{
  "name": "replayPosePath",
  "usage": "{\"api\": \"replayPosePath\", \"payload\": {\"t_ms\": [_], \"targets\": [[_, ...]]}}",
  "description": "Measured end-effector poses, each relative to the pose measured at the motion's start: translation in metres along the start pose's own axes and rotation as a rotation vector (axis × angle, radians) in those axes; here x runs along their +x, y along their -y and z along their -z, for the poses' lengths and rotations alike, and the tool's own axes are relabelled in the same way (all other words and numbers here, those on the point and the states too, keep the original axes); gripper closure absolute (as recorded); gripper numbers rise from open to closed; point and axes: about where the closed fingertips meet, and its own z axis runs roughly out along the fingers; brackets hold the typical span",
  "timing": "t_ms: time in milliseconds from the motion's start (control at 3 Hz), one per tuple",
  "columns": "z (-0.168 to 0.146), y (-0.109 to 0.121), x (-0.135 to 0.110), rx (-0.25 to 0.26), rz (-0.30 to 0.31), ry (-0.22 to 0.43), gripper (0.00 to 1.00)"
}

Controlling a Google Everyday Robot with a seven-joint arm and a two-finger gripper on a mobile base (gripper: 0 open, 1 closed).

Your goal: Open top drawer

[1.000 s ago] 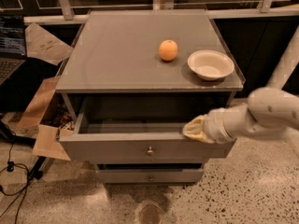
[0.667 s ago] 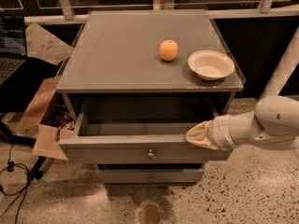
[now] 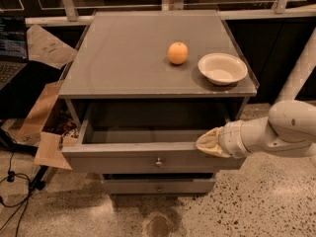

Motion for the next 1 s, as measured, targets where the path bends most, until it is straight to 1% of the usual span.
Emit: {"api": "replayPosePath", "payload": {"t_ms": [333, 667, 1000], "targets": [[0.005, 0.002, -0.010, 0.005, 0.022, 0.029, 0.27], [0.026, 0.010, -0.031, 0.045, 0.054, 0.085, 0.04], [0.046, 0.017, -0.040, 0.107, 0.039, 0.097, 0.00]]}}
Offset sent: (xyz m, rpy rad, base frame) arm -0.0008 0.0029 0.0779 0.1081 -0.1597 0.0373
